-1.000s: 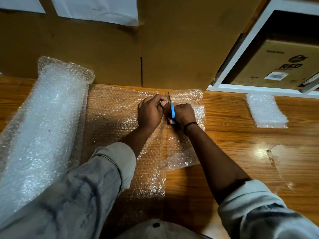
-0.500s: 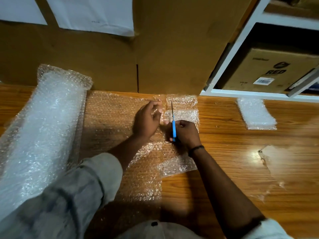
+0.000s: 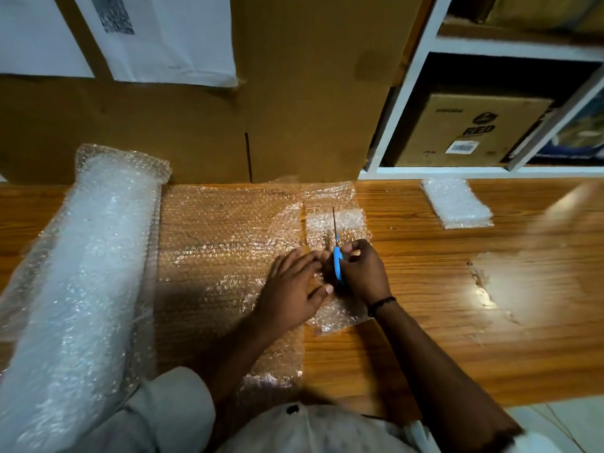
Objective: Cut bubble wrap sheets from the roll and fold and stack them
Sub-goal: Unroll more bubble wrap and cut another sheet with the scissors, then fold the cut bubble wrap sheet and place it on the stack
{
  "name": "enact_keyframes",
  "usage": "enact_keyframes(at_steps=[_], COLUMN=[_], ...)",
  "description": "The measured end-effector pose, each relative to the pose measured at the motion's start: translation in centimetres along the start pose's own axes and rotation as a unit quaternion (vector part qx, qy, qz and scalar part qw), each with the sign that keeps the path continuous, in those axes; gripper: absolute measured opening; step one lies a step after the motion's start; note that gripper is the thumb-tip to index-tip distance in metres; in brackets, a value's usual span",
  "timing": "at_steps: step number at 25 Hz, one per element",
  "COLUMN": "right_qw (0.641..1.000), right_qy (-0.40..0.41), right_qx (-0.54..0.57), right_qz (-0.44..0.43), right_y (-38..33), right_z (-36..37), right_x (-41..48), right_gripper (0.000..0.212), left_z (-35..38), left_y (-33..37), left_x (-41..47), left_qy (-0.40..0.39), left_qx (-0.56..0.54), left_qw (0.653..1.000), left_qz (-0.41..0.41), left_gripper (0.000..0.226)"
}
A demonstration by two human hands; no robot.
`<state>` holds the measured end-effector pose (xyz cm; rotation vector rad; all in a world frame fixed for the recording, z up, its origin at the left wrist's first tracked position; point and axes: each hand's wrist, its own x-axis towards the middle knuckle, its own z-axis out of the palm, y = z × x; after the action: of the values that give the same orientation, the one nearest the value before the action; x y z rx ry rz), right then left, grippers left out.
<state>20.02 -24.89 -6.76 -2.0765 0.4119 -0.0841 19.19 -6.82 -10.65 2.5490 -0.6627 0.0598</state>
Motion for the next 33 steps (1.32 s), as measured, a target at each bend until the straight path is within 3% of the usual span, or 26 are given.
enact_keyframes(at_steps=[3,9,15,18,21,25,27,29,33], right_qw=[0.999,0.98,0.929,0.917,0.924,0.955,0.98,0.984,0.983], right_qy=[0.033,0.103,0.07,0.021,-0.012,-0.037,-0.086,-0.166,-0.155], right_qx=[-0.006,-0.17,-0.361,-0.393,-0.368,-0.231,-0.105,0.027,0.085], right_qz=[-0.016,-0.021,-0.041,-0.061,-0.102,-0.184,-0.145,-0.052,-0.051], right_y=[0.2,2.9,3.9,4.2,4.7,5.8,6.0,5.8,6.8], right_z=[-1.4,-6.7,-9.8,-10.4,-10.5,-11.1,-11.0,-10.8,-10.8], right_x=[-0.8,-1.8,-1.6,-2.1,-3.4,-5.9,-6.9,-7.6,-8.1], right_gripper=[0.022,0.019,0.024,0.028,0.024,0.013,0.017,0.034,0.04], left_z=[0.3,0.5,-0.6,-0.7,0.2,0.5,-0.4,-1.2,-1.9], left_y=[-0.5,-0.3,2.3,4.8,6.1,8.6,9.8,10.6,12.0], left_x=[-0.2,0.0,-0.1,-2.0,-3.3,-3.7,-3.5,-3.1,-2.8], left_qy=[-0.008,-0.024,0.003,-0.002,-0.041,0.048,0.06,0.039,0.01], left_qx=[0.024,0.024,-0.007,-0.015,0.025,-0.111,-0.214,-0.25,-0.264], left_qw=[1.0,0.999,0.999,1.0,0.999,0.988,0.962,0.952,0.942], left_qz=[0.013,-0.001,-0.041,-0.015,-0.008,-0.091,-0.159,-0.173,-0.207], left_gripper=[0.062,0.056,0.052,0.065,0.063,0.022,0.026,0.041,0.054])
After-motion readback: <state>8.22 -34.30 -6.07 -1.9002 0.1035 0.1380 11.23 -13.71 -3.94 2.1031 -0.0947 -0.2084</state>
